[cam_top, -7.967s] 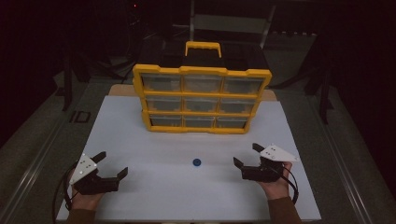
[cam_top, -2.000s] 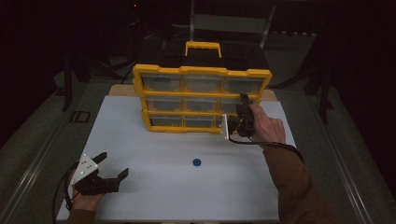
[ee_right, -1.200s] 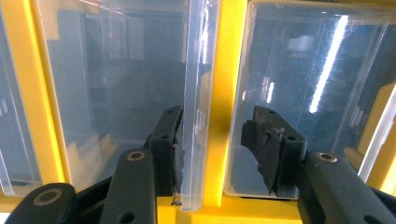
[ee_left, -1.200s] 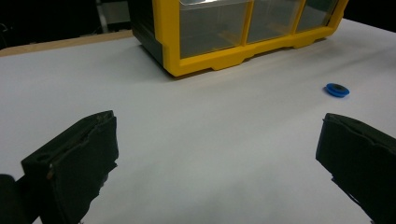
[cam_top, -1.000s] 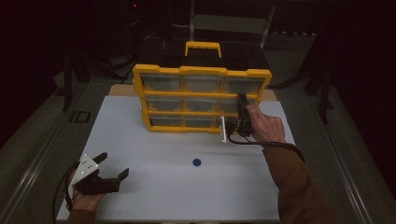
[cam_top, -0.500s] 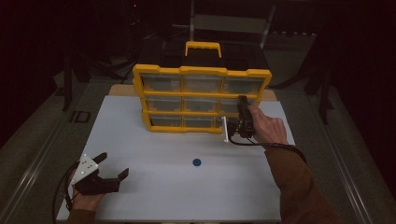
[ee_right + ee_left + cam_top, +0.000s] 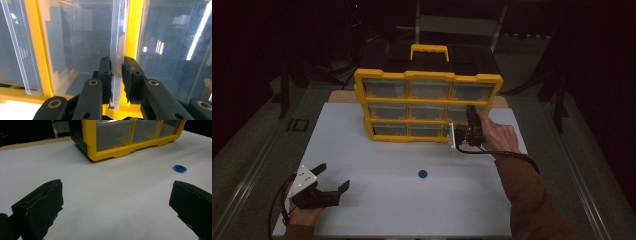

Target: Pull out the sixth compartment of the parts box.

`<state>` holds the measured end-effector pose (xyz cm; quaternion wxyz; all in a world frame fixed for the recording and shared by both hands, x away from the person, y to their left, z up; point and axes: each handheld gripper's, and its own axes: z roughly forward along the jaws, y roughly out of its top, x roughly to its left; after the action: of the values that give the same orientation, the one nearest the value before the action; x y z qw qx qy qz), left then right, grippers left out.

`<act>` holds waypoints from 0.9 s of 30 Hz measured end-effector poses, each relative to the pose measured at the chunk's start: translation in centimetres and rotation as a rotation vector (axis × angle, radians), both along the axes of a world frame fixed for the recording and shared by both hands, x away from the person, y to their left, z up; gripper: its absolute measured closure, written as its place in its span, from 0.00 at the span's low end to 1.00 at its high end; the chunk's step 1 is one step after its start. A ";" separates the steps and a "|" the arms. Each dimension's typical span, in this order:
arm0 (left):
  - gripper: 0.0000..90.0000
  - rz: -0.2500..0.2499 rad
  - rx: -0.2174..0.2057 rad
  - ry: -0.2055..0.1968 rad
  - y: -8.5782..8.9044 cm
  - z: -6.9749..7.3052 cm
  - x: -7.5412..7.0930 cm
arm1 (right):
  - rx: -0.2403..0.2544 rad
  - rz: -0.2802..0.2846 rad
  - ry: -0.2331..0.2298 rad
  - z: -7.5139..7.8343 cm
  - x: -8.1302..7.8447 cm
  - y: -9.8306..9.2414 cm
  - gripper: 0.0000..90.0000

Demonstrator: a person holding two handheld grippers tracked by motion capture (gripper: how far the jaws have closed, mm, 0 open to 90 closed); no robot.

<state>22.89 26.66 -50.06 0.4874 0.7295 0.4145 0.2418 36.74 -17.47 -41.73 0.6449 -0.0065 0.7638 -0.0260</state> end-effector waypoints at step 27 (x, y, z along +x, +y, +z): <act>0.00 0.004 0.003 -0.001 0.0 0.0 0.0 | 0.002 0.004 0.063 0.8 -3.6 0.1 0.86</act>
<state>22.86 26.65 -50.03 0.4861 0.7293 0.4153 0.2437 33.18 -17.34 -40.90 0.6204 -0.0084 0.7839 -0.0238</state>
